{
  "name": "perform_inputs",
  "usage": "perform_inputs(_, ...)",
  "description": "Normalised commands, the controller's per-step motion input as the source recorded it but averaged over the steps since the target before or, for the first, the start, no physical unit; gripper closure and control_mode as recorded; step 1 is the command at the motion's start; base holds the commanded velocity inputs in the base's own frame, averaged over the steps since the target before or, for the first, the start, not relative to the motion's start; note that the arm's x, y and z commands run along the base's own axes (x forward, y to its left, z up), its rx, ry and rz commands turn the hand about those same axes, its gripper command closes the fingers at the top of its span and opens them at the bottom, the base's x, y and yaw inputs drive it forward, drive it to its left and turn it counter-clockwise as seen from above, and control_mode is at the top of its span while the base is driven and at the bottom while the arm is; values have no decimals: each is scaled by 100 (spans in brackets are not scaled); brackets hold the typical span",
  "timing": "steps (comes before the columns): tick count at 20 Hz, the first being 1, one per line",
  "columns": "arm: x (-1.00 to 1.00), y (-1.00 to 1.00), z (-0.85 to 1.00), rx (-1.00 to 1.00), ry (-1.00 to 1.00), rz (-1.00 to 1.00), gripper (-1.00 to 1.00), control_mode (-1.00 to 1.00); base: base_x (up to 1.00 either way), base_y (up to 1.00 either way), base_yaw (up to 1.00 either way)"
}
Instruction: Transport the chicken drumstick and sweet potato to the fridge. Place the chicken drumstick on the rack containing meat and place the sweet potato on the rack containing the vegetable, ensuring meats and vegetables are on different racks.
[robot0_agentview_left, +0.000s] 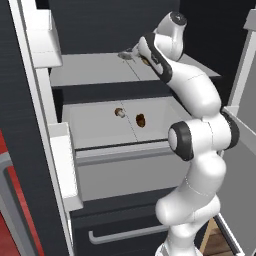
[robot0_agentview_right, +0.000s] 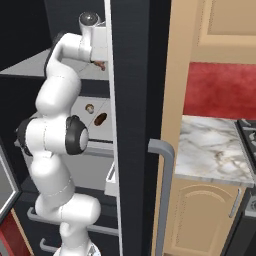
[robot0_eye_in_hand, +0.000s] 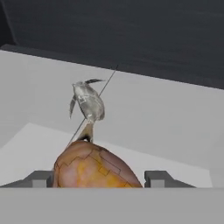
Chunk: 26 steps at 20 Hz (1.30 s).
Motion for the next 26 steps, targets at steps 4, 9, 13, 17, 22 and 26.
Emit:
perform_inputs(4, 45, 0, -40, 0, 3, 0, 100, -100, 0, 0, 0)
perform_inputs(9, 20, 0, -52, 0, 3, 0, 100, -100, 0, 0, 0)
perform_inputs(13, 1, 0, -72, 0, 1, 0, 100, -100, 0, 0, 0)
perform_inputs(17, 0, 0, -79, 0, 1, 0, 100, -100, 0, 0, 0)
perform_inputs(22, 0, 0, -71, 0, 1, 0, -100, -100, 0, 0, 0)
perform_inputs(26, 0, 0, -28, 1, 0, 0, -100, -100, 0, 0, 0)
